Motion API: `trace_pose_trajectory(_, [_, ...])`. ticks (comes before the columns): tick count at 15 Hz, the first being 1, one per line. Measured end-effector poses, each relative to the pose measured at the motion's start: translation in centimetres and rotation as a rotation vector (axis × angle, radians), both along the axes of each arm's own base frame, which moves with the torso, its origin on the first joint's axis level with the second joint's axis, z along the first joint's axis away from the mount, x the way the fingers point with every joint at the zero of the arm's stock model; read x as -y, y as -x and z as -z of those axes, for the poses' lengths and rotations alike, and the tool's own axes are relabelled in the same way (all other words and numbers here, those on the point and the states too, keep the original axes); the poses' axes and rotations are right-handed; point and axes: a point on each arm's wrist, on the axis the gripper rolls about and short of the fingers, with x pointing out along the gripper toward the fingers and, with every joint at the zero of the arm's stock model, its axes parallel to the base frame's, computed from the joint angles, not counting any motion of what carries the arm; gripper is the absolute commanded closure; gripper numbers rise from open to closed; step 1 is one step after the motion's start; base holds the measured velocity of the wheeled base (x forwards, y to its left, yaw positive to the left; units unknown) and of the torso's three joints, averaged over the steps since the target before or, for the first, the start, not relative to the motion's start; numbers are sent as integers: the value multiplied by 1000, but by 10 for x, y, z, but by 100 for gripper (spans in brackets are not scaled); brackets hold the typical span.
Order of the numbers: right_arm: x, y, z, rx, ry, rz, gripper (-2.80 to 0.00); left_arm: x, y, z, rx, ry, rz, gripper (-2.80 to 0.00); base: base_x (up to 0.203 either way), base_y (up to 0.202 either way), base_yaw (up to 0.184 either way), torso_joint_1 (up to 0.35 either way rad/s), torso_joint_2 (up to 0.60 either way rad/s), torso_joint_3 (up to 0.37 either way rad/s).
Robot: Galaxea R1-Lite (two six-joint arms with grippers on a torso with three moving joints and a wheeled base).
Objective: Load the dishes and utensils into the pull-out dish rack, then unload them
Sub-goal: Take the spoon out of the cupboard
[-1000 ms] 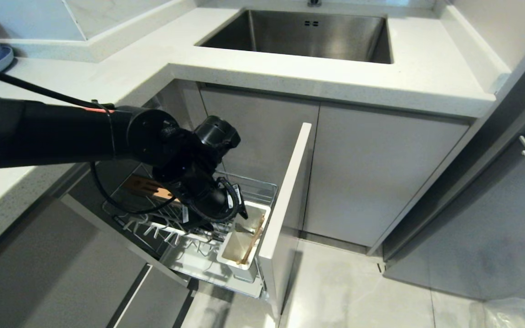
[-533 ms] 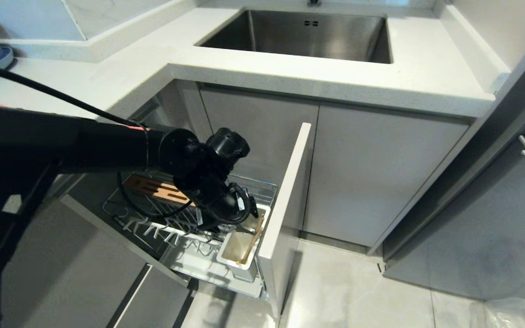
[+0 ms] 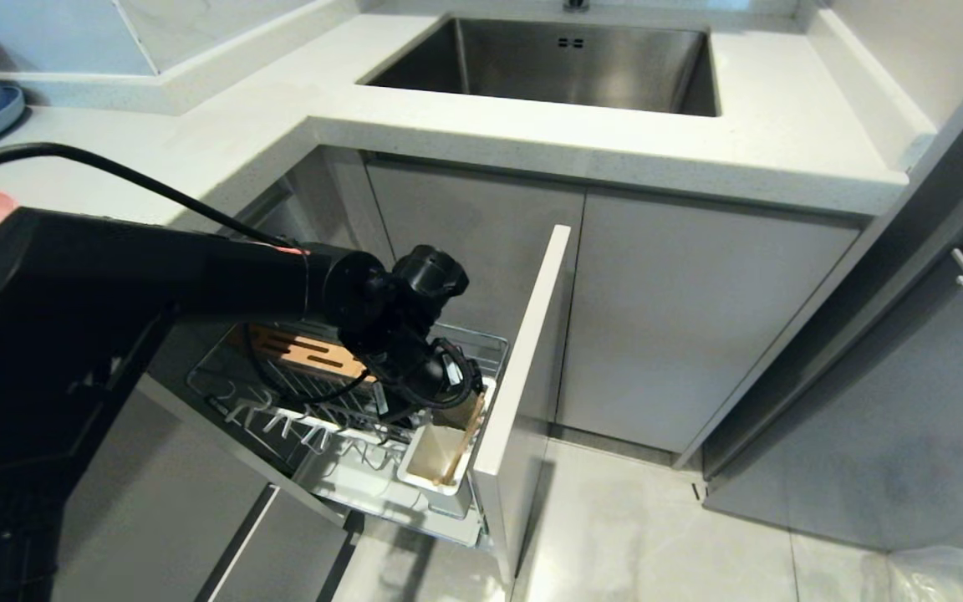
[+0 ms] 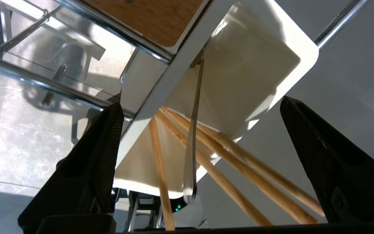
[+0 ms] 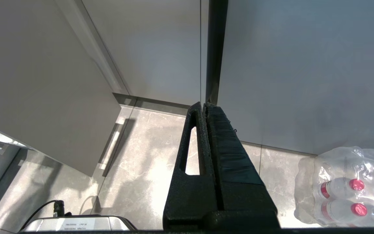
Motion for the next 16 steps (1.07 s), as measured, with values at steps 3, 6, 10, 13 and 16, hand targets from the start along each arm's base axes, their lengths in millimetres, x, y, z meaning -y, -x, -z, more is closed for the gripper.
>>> trace_pose_trajectory(3, [0, 0, 0, 0, 0, 0, 0, 0, -1, 1, -3, -2, 0, -280, 0, 0, 0, 0, 0, 0])
trace_pose_trajectory(6, [0, 0, 0, 0, 0, 0, 0, 0, 0, 1, -6, -7, -1, -280, 0, 0, 0, 0, 0, 0])
trace_pose_trajectory(10, [0, 0, 0, 0, 0, 0, 0, -3, 5, 1, -68, -41, 0, -280, 0, 0, 0, 0, 0, 0])
trace_pose_trajectory(13, [0, 0, 0, 0, 0, 0, 0, -3, 6, -1, -72, -44, -1, -280, 0, 0, 0, 0, 0, 0])
trace_pose_trajectory(16, [0, 0, 0, 0, 0, 0, 0, -3, 4, -4, -59, -36, -3, -280, 0, 0, 0, 0, 0, 0])
